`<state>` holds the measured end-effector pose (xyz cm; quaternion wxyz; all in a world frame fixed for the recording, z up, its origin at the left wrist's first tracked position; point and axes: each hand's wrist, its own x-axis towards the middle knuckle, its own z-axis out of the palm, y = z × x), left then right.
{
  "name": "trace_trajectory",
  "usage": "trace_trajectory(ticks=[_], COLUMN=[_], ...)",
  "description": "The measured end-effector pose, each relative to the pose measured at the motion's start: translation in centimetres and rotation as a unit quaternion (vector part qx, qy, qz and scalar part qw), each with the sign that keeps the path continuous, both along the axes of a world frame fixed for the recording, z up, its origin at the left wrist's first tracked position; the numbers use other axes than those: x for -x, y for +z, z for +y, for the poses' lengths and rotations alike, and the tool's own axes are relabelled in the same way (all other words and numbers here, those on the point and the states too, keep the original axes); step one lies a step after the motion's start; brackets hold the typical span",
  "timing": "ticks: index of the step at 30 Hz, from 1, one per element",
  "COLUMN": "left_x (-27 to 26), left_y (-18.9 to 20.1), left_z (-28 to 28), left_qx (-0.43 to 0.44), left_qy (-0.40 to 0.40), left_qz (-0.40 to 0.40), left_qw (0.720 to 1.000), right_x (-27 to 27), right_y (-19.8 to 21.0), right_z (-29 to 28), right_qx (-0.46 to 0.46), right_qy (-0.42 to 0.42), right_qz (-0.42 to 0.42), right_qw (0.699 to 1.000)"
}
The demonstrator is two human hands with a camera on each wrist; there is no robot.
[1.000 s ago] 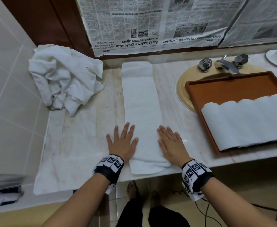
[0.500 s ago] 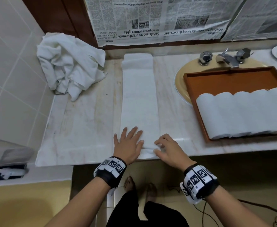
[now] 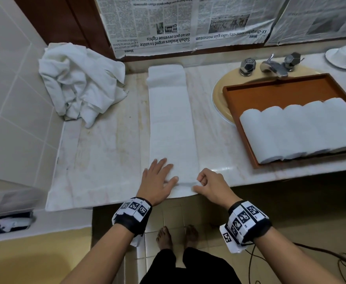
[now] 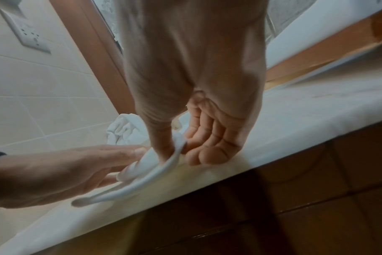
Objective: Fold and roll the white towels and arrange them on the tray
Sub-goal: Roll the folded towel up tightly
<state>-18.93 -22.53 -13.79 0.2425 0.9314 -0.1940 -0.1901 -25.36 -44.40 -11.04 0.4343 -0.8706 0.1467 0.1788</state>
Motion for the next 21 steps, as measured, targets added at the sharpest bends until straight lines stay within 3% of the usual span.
trace_trajectory(ticks=[6,14,21], left_x=[-0.18,-0.43,-0.85], left_y=[0.26,0.48,0.67], left_z=[0.53,0.67,0.60], left_qx=[0.033,0.042,0.043], left_qy=[-0.004,0.001,0.000], left_qz=[0.016,0.017,0.043], left_qw=[0.999,0.999,0.998], right_x=[0.46,0.96,0.59], right_y=[-0.32,-0.46,-0.20], right_z=[0.60,0.50,0.10], right_qx=[0.023,-0.025,-0.013], right_qy=[-0.035,-0.028,-0.016], right_qz=[0.006,0.022,0.030], right_qw=[0.999,0.999,0.999])
